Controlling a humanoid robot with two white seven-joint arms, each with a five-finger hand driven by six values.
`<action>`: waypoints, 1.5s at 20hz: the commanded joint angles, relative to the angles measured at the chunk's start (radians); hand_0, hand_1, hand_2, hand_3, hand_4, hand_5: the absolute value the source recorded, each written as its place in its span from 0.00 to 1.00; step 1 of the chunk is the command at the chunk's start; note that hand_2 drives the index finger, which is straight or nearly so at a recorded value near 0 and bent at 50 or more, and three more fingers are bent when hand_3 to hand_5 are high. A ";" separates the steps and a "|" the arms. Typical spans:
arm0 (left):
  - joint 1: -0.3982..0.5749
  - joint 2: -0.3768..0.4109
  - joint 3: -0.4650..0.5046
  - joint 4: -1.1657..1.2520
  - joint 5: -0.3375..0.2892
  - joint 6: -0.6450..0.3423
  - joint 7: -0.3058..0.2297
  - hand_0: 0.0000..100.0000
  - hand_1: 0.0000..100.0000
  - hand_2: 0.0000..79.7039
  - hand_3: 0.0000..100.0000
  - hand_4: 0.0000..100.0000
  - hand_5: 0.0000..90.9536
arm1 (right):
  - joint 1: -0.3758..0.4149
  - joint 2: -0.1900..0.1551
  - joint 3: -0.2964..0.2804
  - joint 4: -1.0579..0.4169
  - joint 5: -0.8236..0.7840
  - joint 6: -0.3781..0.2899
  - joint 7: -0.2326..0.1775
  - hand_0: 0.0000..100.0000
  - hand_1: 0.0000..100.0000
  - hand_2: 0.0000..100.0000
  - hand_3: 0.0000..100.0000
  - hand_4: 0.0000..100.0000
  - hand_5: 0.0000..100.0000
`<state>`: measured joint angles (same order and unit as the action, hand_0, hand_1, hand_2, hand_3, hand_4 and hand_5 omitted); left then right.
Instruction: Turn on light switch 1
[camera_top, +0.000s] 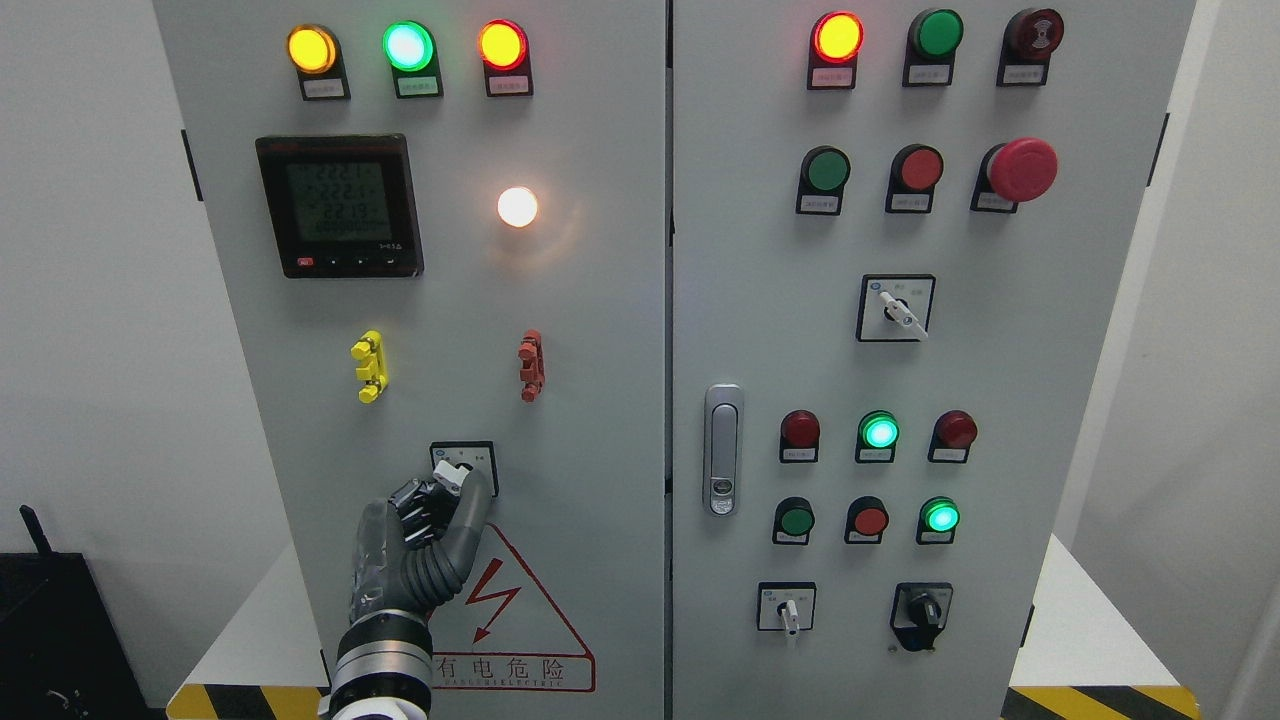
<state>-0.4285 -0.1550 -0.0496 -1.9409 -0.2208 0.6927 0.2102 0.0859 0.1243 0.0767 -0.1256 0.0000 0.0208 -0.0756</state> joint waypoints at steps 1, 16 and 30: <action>-0.001 0.000 0.001 0.000 0.000 -0.004 0.003 0.51 0.47 0.75 0.86 0.90 0.78 | 0.000 0.000 0.000 0.000 -0.025 -0.001 0.000 0.00 0.00 0.00 0.00 0.00 0.00; 0.001 0.000 0.001 0.000 0.000 -0.002 0.003 0.27 0.45 0.75 0.86 0.91 0.77 | 0.000 0.000 0.000 0.000 -0.025 0.001 0.000 0.00 0.00 0.00 0.00 0.00 0.00; 0.050 0.006 0.001 -0.030 0.001 -0.007 -0.002 0.15 0.45 0.75 0.86 0.90 0.78 | 0.000 0.000 0.000 0.000 -0.025 0.001 0.000 0.00 0.00 0.00 0.00 0.00 0.00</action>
<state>-0.4062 -0.1538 -0.0488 -1.9473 -0.2202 0.6867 0.2102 0.0859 0.1243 0.0767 -0.1257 0.0000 0.0210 -0.0756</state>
